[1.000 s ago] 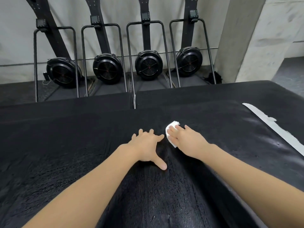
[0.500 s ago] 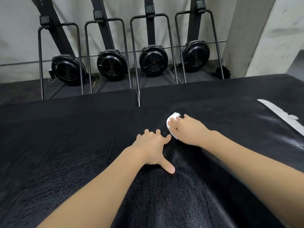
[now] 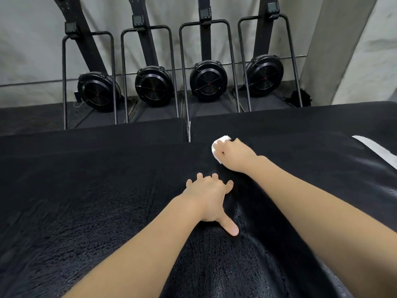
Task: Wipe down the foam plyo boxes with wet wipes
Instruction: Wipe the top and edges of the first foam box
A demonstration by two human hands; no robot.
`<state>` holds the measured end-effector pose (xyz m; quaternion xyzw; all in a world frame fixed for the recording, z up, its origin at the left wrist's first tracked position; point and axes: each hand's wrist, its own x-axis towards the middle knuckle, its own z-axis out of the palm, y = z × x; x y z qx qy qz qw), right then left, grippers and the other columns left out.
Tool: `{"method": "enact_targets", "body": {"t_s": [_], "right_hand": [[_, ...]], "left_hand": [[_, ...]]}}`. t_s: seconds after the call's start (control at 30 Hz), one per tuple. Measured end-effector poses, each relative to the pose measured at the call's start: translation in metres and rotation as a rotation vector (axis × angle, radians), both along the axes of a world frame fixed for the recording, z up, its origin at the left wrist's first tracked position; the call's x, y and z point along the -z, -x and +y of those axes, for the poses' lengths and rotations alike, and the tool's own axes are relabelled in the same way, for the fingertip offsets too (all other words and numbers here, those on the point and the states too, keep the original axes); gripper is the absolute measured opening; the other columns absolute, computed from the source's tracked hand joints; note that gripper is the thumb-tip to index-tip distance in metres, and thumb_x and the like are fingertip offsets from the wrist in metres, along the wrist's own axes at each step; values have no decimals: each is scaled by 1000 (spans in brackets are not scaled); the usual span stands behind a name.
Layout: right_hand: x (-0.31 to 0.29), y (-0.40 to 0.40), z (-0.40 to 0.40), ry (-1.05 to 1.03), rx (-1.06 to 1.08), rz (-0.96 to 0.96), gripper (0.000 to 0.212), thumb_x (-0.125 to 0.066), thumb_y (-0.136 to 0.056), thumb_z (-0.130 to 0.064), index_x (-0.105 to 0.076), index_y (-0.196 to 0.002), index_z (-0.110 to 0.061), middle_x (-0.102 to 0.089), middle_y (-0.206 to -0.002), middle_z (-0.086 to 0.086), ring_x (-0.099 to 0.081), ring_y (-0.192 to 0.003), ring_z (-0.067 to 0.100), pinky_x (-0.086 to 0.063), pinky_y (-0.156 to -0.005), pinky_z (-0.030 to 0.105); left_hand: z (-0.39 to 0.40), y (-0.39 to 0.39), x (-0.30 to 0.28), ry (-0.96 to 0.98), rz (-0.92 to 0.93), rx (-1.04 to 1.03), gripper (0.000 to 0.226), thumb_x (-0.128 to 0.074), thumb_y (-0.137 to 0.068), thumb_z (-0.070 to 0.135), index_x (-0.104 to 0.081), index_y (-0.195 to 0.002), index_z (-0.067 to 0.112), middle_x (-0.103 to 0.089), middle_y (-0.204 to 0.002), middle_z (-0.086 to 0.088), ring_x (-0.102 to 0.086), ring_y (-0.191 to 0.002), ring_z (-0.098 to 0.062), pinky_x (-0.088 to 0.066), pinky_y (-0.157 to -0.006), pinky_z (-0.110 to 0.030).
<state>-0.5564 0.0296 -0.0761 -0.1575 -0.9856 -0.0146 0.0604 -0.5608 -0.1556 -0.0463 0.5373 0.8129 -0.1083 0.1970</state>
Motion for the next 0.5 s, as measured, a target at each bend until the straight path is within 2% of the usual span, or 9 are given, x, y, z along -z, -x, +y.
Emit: {"method": "enact_targets", "body": {"t_s": [0.07, 0.13, 0.2, 0.23, 0.3, 0.33, 0.4, 0.43, 0.5], "right_hand": [[7, -9, 9, -32, -35, -19, 22, -35, -101, -14, -52, -116, -17, -53, -122, 13, -36, -61, 24, -39, -95, 43], [4, -24, 27, -36, 45, -23, 20, -37, -98, -11, -50, -109, -21, -53, -114, 11, -40, -64, 26, -35, -105, 45], [-3, -41, 47, -10, 186, 11, 21, -37, -95, -7, -53, -97, -20, -52, -103, 8, -43, -68, 22, -32, -104, 43], [-4, -47, 55, -18, 233, 23, 21, -37, -95, -7, -54, -93, -19, -51, -99, 6, -47, -73, 22, -31, -107, 46], [-6, -52, 59, -56, 288, 38, 22, -36, -97, -10, -57, -96, -16, -50, -98, 4, -49, -87, 27, -28, -112, 51], [-5, -50, 55, -97, 287, 35, 22, -35, -99, -11, -58, -102, -13, -52, -101, 5, -49, -92, 29, -32, -110, 50], [-3, -45, 37, -115, 244, 3, 26, -34, -103, -20, -56, -112, -10, -56, -109, 12, -52, -98, 32, -43, -93, 45], [0, -43, 28, -106, 207, 3, 29, -33, -104, -25, -55, -115, -10, -56, -113, 14, -54, -100, 33, -45, -85, 43], [14, -44, 16, -77, 78, 32, 33, -26, -104, -27, -50, -122, -13, -53, -123, 14, -53, -94, 34, -46, -86, 43]], "left_hand": [[0, 1, 0, -2, -3, 2, 133, -79, -59, 77, -6, -161, 34, -13, -166, -15, -7, -150, -51, -22, -117, -67], [0, 1, 0, -4, -3, 5, 133, -79, -59, 77, -7, -161, 34, -13, -166, -15, -8, -150, -51, -23, -116, -67], [-1, 1, 0, -1, -7, 5, 133, -79, -59, 76, -6, -161, 34, -11, -167, -15, -7, -150, -51, -23, -116, -67], [-1, 1, 0, 1, -9, 3, 133, -79, -59, 76, -5, -161, 35, -10, -167, -15, -6, -150, -51, -22, -117, -67], [0, 1, 0, 4, -15, -8, 134, -80, -59, 76, -4, -161, 35, -10, -167, -14, -6, -150, -50, -21, -117, -67], [1, 0, -1, 7, -18, -14, 134, -80, -59, 76, -4, -161, 35, -10, -167, -14, -6, -150, -50, -21, -117, -67], [1, 0, -2, 14, -20, -19, 134, -81, -58, 75, -4, -161, 35, -10, -167, -14, -7, -150, -49, -21, -117, -67], [2, 0, -2, 16, -20, -20, 134, -81, -59, 75, -4, -161, 35, -9, -167, -14, -6, -150, -49, -21, -117, -67], [1, -1, -3, 17, -14, -18, 134, -81, -59, 74, -4, -161, 35, -9, -167, -14, -5, -151, -49, -20, -117, -67]]}}
